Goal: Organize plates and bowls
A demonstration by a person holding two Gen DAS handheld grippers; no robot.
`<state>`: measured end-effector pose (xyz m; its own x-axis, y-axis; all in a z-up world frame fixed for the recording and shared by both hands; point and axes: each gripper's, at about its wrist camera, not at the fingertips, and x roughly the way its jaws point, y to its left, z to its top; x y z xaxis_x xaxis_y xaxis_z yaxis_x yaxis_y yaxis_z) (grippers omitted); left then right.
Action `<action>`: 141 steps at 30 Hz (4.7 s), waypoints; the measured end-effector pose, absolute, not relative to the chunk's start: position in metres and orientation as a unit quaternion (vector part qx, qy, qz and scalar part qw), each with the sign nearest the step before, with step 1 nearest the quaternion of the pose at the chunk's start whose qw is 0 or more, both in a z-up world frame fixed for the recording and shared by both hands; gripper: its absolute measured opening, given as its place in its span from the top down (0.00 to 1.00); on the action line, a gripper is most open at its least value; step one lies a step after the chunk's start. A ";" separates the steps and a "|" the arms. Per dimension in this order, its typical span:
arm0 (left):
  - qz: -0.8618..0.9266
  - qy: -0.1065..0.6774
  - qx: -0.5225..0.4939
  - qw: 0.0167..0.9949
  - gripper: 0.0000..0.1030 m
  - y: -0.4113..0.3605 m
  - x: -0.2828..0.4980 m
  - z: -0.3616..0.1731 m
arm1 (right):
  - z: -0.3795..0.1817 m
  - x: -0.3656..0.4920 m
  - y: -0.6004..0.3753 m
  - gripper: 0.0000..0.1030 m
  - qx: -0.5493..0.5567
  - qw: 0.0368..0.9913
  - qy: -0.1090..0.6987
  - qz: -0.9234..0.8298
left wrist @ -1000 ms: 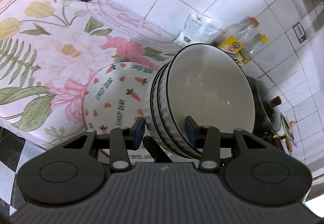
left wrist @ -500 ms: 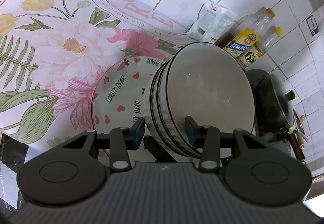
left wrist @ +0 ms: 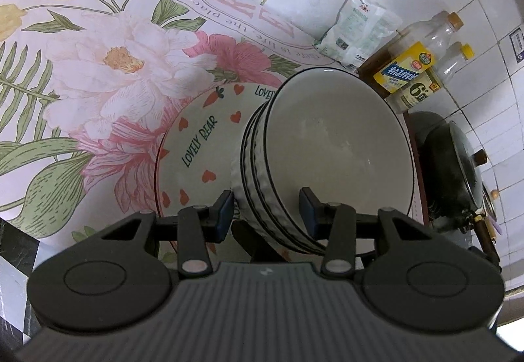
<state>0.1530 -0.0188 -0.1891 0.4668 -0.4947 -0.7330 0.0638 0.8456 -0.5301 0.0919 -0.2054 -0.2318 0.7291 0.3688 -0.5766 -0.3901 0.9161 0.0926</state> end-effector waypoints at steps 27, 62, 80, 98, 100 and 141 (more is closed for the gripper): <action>-0.163 0.456 -0.190 0.854 0.53 -0.007 0.141 -0.149 | -0.182 0.063 -0.188 0.11 -0.017 0.920 0.369 0.131; -0.097 0.361 -0.010 0.928 0.13 0.012 -0.014 -0.018 | -0.017 -0.084 -0.226 0.04 0.050 0.930 0.360 -0.049; -0.101 0.347 0.033 0.932 0.13 0.000 -0.046 -0.027 | -0.022 -0.116 -0.215 0.04 0.006 0.949 0.305 -0.076; -0.098 0.331 0.037 0.938 0.13 -0.007 -0.056 -0.034 | -0.023 -0.122 -0.207 0.04 -0.008 0.957 0.278 -0.080; -0.099 0.332 0.041 0.937 0.13 -0.008 -0.057 -0.034 | -0.024 -0.121 -0.206 0.04 -0.010 0.957 0.280 -0.081; -0.082 0.340 0.034 0.936 0.08 -0.008 -0.054 -0.038 | -0.033 -0.120 -0.202 0.04 -0.013 0.957 0.279 -0.077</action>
<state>-0.0541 -0.0082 -0.0383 0.7548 -0.1298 -0.6430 0.1766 0.9843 0.0086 -0.1197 -0.2021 -0.0333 0.8321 -0.1540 -0.5328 0.1397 0.9879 -0.0675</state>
